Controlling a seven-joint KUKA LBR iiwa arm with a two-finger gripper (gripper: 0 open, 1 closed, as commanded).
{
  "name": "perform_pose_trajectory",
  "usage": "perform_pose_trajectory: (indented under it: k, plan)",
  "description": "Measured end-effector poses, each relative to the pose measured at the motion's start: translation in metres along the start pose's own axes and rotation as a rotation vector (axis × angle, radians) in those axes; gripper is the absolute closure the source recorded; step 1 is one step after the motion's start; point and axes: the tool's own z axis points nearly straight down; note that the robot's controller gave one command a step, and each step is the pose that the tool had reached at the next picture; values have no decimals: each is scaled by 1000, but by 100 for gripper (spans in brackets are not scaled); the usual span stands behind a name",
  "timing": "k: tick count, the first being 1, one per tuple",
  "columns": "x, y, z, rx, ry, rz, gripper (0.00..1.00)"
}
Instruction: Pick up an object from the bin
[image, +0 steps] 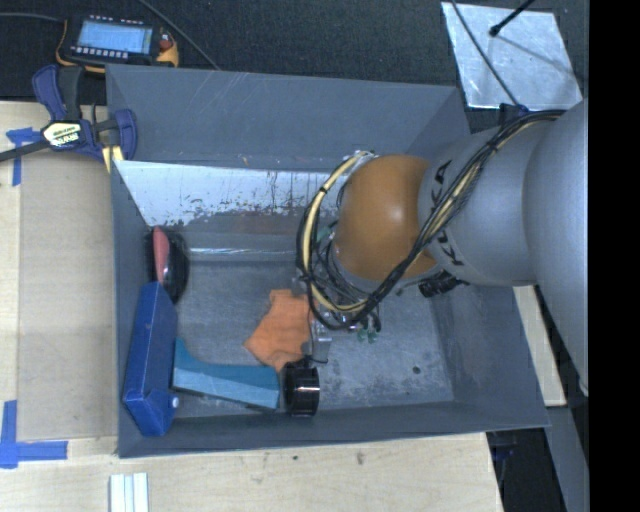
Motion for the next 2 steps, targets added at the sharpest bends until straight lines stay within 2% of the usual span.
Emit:
perform_pose_trajectory:
  k: [1, 2]
  plan:
    - [-49, -1, 31, 2, 5, 106, 100]
    - [-49, -1, 31, 2, 5, 106, 100]
